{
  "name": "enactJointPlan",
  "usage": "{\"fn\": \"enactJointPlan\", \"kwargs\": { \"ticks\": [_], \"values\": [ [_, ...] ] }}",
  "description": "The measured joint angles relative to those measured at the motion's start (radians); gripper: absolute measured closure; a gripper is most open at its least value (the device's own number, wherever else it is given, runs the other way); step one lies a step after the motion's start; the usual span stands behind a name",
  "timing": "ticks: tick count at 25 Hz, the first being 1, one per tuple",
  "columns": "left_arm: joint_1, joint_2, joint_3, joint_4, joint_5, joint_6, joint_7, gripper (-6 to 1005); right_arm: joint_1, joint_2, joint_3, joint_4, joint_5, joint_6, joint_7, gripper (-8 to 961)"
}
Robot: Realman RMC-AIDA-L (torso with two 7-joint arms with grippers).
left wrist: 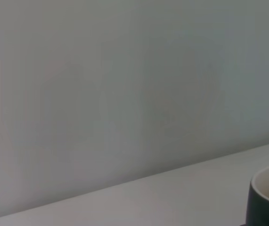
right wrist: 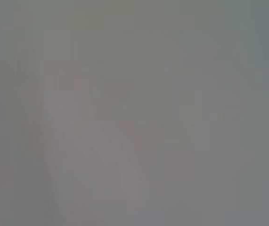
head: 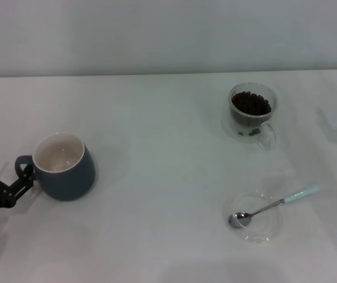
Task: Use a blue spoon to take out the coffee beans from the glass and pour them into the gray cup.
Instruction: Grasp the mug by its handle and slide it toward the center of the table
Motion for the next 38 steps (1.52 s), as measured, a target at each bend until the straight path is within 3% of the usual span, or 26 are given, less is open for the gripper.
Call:
{"fn": "enactJointPlan", "kwargs": {
  "ticks": [11, 17, 22, 30, 38],
  "values": [
    [-0.002, -0.001, -0.002, 0.037, -0.001, -0.044, 0.064, 119, -0.005, 0.0, 0.001, -0.001, 0.0, 0.007, -0.001, 247],
    [-0.02, -0.001, -0.007, 0.052, -0.007, -0.066, 0.109, 311, -0.006, 0.0, 0.002, -0.001, 0.0, 0.007, -0.001, 250],
    [-0.022, -0.003, -0.007, 0.054, -0.008, -0.072, 0.109, 583, -0.012, 0.0, 0.002, 0.001, 0.0, 0.007, 0.0, 253],
    [-0.034, -0.002, -0.003, 0.089, -0.001, -0.073, 0.111, 824, -0.012, 0.0, 0.002, 0.002, 0.002, 0.007, 0.001, 258],
    [-0.053, -0.004, -0.001, 0.17, 0.001, -0.077, 0.2, 907, -0.005, 0.0, 0.002, -0.002, 0.002, 0.006, -0.001, 262]
  ]
}}
